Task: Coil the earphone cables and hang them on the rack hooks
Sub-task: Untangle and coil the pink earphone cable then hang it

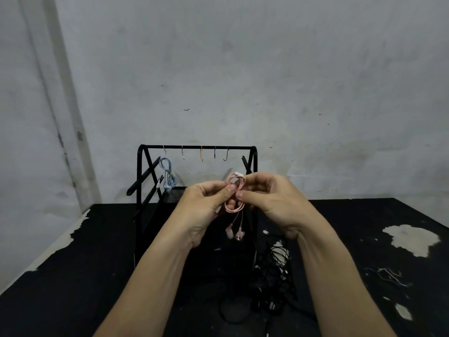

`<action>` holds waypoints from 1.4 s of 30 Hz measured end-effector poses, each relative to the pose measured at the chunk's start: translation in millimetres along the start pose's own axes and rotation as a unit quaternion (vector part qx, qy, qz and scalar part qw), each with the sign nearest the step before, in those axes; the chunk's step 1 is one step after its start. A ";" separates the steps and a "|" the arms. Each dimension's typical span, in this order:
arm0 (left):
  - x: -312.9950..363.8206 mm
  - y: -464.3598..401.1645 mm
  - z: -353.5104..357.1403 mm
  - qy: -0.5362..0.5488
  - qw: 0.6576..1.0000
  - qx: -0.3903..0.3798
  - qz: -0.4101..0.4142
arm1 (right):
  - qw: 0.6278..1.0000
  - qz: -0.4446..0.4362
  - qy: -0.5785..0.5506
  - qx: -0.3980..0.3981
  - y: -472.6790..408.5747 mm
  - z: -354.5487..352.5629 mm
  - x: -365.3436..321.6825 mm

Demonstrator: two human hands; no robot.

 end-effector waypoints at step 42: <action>-189.0 -69.5 213.9 -0.169 0.985 0.036 -0.015 | 0.771 0.413 0.422 0.238 123.3 -224.3 108.5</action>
Point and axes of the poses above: each hand's wrist, its own y-axis away from the middle knuckle, its own z-axis out of the palm, x = y × z, the point moved 4 cm from there along -y, towards the middle knuckle, and after that the axes turned 8 degrees about -z, right-handed, at the moved point
